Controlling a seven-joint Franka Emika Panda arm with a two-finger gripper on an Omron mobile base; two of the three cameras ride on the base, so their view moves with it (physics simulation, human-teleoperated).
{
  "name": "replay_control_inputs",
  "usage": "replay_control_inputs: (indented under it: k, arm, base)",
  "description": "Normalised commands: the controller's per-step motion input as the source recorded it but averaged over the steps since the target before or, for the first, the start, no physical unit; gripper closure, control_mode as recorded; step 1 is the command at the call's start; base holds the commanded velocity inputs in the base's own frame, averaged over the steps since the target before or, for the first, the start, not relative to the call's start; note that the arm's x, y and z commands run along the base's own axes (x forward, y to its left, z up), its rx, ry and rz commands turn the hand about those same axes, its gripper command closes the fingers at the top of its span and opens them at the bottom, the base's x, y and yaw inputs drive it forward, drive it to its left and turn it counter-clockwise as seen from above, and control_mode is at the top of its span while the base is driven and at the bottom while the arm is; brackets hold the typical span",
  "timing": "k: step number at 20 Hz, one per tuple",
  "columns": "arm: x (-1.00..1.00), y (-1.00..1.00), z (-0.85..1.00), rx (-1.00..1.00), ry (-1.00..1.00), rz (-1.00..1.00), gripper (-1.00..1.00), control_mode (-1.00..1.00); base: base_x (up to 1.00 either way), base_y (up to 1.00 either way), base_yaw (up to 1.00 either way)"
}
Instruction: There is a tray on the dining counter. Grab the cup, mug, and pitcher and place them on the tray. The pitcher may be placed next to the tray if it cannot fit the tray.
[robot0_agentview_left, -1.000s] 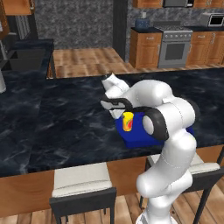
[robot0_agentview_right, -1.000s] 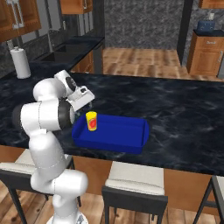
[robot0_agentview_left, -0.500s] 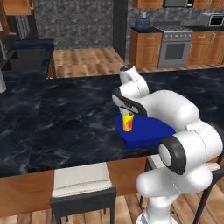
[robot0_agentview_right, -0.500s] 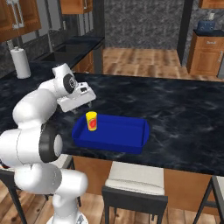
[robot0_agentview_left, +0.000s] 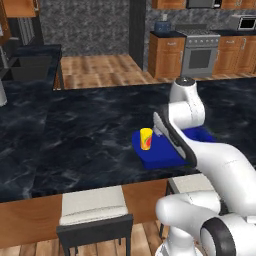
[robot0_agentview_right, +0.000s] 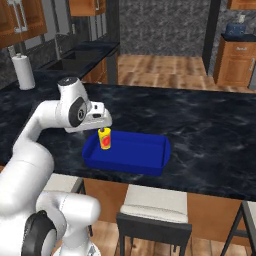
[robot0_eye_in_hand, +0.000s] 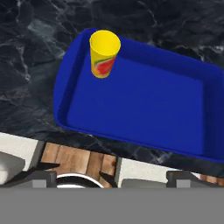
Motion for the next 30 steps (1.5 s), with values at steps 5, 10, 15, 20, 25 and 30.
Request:
replay_control_inputs:
  k: [5, 10, 15, 20, 25, 30]
  arm:
    - [-0.75, 0.00, 0.05, 0.01, -0.01, -0.15, -1.00, -1.00]
    - [-0.97, 0.00, 0.00, 0.00, 0.00, -0.10, -1.00, -1.00]
    - [-0.71, 0.00, 0.00, 0.00, 0.00, -0.06, -1.00, -1.00]
    - [-0.10, 0.00, 0.00, 0.00, 0.00, -0.01, -1.00, 1.00]
    - [0.00, 0.00, 0.00, 0.00, 0.00, 0.00, -1.00, 1.00]
    - [0.00, 0.00, 0.00, 0.00, 0.00, 0.00, -1.00, 1.00]
  base:
    - [0.00, 0.00, 0.00]
    - [0.00, 0.00, 0.00]
    - [0.00, 0.00, 0.00]
    - [-0.58, -0.03, -0.06]
    - [-0.95, -0.64, -0.15]
    - [-0.01, -1.00, -0.14]
